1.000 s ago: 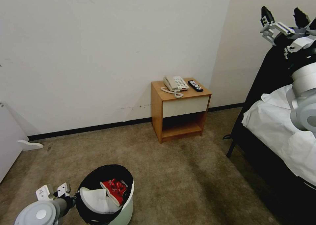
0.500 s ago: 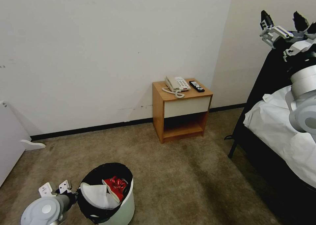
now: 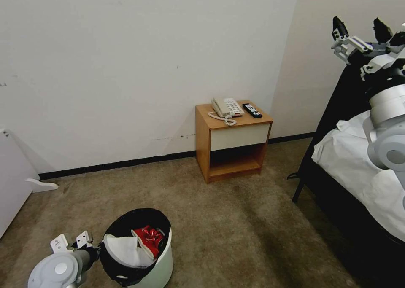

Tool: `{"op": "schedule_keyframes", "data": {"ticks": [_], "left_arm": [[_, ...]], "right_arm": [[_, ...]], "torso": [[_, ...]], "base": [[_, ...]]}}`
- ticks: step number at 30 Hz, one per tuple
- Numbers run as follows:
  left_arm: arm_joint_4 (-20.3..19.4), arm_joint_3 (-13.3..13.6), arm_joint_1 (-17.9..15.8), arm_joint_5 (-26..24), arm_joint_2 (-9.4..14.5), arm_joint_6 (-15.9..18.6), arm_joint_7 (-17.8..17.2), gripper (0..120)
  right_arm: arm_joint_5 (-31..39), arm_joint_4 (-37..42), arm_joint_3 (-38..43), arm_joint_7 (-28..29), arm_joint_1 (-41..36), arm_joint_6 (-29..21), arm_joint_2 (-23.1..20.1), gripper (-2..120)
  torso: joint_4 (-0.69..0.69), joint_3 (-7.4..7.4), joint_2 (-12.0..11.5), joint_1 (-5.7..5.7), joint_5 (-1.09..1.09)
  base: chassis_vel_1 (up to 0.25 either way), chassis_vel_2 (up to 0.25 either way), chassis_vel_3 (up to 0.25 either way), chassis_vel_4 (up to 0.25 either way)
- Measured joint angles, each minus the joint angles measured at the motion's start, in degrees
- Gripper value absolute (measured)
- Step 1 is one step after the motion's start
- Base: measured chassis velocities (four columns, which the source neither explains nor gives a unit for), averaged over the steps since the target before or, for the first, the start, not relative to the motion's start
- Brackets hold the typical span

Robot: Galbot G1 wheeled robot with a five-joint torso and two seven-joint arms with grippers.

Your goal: Pick up the trash bin, then pick up the garbage from the floor and place it into the trash bin.

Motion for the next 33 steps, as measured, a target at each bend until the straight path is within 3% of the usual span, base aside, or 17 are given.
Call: {"op": "schedule_keyframes", "data": {"ticks": [33], "left_arm": [[-2.58,-1.21,1.9,-0.15,-0.04,0.27,-0.09,26]], "right_arm": [[-0.79,-0.19,0.58,-0.03,-0.68,0.08,1.0,100]], "torso": [[0.0,0.0,0.0,0.01,0.03]], "base": [[0.0,0.0,0.0,0.0]]}}
